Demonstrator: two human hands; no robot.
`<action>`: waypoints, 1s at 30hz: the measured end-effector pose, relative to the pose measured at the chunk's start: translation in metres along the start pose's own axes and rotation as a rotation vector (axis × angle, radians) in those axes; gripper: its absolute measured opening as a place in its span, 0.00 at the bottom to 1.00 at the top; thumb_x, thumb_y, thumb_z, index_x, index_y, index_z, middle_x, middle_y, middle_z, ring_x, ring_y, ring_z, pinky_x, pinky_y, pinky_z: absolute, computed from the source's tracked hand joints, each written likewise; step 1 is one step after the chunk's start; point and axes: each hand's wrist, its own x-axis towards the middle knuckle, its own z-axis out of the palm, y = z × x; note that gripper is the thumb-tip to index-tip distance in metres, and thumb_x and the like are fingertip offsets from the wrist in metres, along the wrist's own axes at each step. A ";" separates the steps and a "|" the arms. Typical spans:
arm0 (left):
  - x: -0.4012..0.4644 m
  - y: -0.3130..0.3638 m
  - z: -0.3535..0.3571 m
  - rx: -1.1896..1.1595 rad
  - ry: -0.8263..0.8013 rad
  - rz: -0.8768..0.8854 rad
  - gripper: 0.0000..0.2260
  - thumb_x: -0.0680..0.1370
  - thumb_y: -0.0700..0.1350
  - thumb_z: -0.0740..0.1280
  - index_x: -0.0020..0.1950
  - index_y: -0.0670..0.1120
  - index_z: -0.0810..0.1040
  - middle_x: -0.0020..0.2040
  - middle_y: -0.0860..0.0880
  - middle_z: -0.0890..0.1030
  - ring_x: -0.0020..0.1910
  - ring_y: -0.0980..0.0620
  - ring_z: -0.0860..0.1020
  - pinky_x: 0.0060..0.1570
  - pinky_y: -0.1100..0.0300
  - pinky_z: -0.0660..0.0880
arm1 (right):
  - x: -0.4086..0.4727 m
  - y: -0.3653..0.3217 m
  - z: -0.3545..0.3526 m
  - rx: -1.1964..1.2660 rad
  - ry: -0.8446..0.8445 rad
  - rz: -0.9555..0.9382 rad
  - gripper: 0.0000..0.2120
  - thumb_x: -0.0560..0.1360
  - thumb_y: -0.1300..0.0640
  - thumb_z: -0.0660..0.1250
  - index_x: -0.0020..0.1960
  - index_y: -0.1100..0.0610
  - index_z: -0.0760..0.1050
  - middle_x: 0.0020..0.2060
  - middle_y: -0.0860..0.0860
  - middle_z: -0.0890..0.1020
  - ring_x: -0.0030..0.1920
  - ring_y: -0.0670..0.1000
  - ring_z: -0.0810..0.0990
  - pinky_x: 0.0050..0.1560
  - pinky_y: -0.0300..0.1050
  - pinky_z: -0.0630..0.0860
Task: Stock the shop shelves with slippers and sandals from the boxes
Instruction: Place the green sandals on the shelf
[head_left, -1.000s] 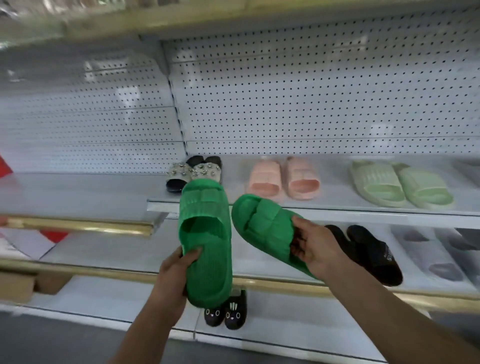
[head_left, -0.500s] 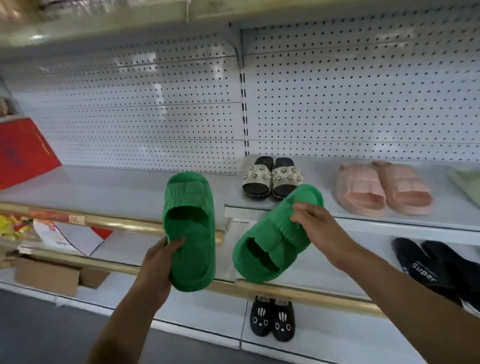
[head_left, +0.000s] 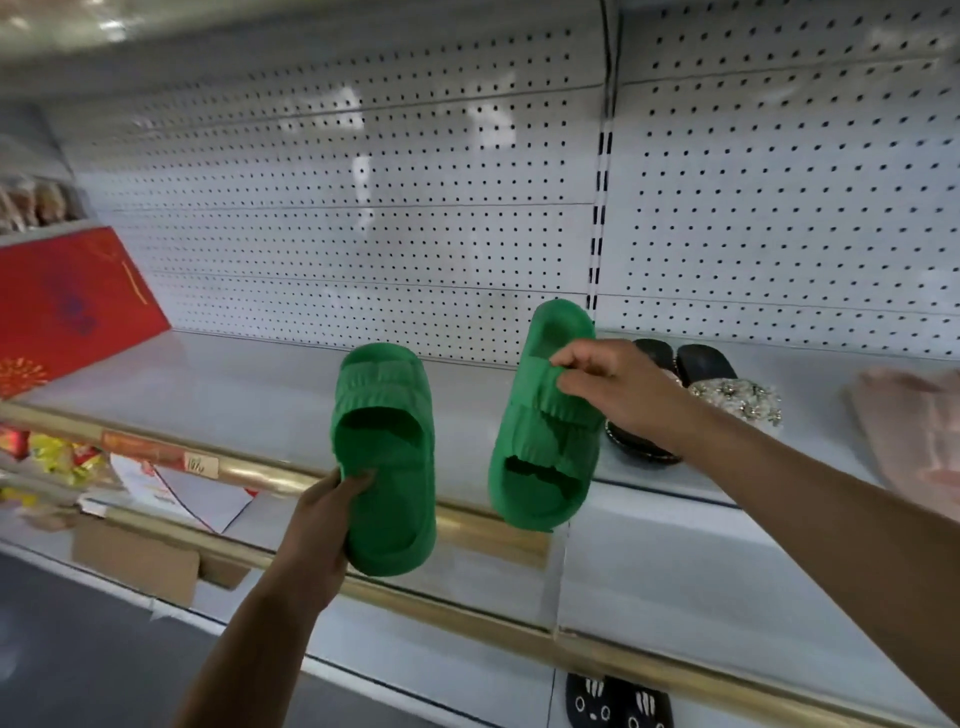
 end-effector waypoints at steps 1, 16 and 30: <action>0.010 0.000 -0.007 -0.005 0.010 -0.006 0.09 0.79 0.39 0.63 0.56 0.41 0.80 0.50 0.42 0.85 0.51 0.41 0.82 0.46 0.51 0.78 | 0.013 0.001 0.007 0.001 -0.019 0.010 0.06 0.77 0.63 0.66 0.51 0.58 0.80 0.40 0.51 0.82 0.39 0.46 0.77 0.43 0.38 0.73; 0.172 0.031 -0.081 0.138 -0.236 -0.126 0.10 0.78 0.38 0.65 0.60 0.43 0.78 0.53 0.41 0.84 0.53 0.39 0.81 0.52 0.45 0.78 | 0.147 0.064 0.120 -0.639 -0.303 0.362 0.16 0.77 0.59 0.61 0.64 0.54 0.76 0.61 0.52 0.79 0.55 0.51 0.77 0.56 0.42 0.71; 0.250 0.062 -0.106 0.404 -0.684 -0.162 0.17 0.74 0.38 0.70 0.62 0.45 0.77 0.54 0.40 0.84 0.52 0.37 0.83 0.52 0.40 0.79 | 0.152 0.053 0.150 -0.034 0.375 0.495 0.09 0.77 0.46 0.64 0.46 0.50 0.78 0.42 0.52 0.82 0.43 0.53 0.82 0.44 0.47 0.78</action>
